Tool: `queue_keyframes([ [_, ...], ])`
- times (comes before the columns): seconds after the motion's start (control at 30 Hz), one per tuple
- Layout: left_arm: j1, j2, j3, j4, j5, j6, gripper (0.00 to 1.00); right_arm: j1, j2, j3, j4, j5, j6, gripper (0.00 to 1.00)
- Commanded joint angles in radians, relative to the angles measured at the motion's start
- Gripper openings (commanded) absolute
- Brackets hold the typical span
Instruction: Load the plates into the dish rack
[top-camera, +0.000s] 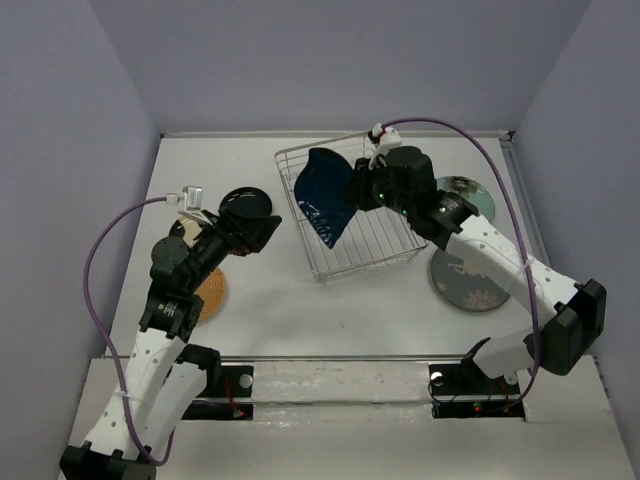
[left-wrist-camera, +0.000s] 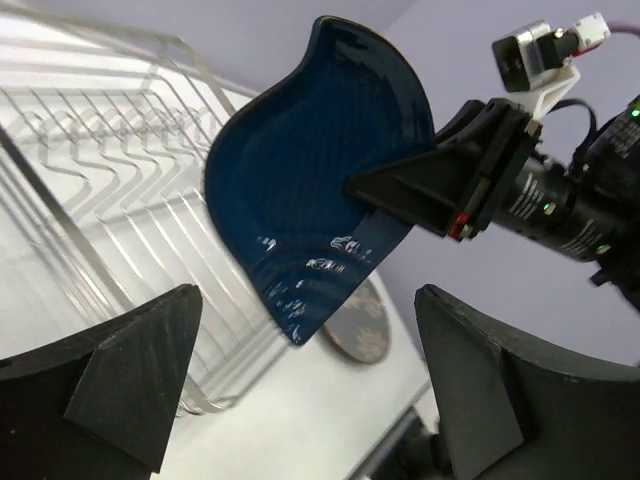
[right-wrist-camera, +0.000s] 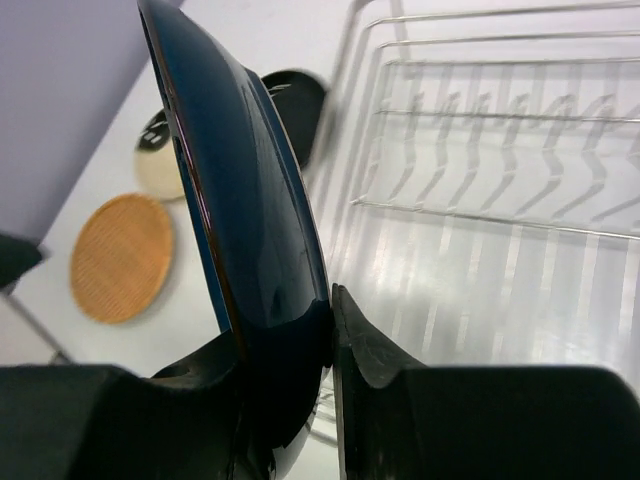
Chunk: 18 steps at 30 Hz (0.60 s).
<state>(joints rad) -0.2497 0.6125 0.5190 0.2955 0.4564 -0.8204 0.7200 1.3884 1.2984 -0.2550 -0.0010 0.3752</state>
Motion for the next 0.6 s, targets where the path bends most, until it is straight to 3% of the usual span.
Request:
queue_keyframes([
  [0.0, -0.002, -0.031, 0.154, -0.266, -0.139, 0.308, 0.99, -0.126, 0.037, 0.238, -0.125, 0.186, -0.150, 0.07],
  [0.07, -0.003, -0.048, 0.182, -0.346, -0.206, 0.418, 0.99, -0.162, 0.102, 0.342, -0.212, 0.252, -0.192, 0.07],
  [0.3, -0.031, -0.112, 0.119, -0.369, -0.240, 0.497, 0.99, -0.205, 0.316, 0.631, -0.423, 0.517, -0.331, 0.07],
  [0.57, -0.083, -0.105, 0.116, -0.369, -0.239, 0.507, 0.99, -0.249, 0.536, 0.901, -0.509, 0.562, -0.401, 0.07],
])
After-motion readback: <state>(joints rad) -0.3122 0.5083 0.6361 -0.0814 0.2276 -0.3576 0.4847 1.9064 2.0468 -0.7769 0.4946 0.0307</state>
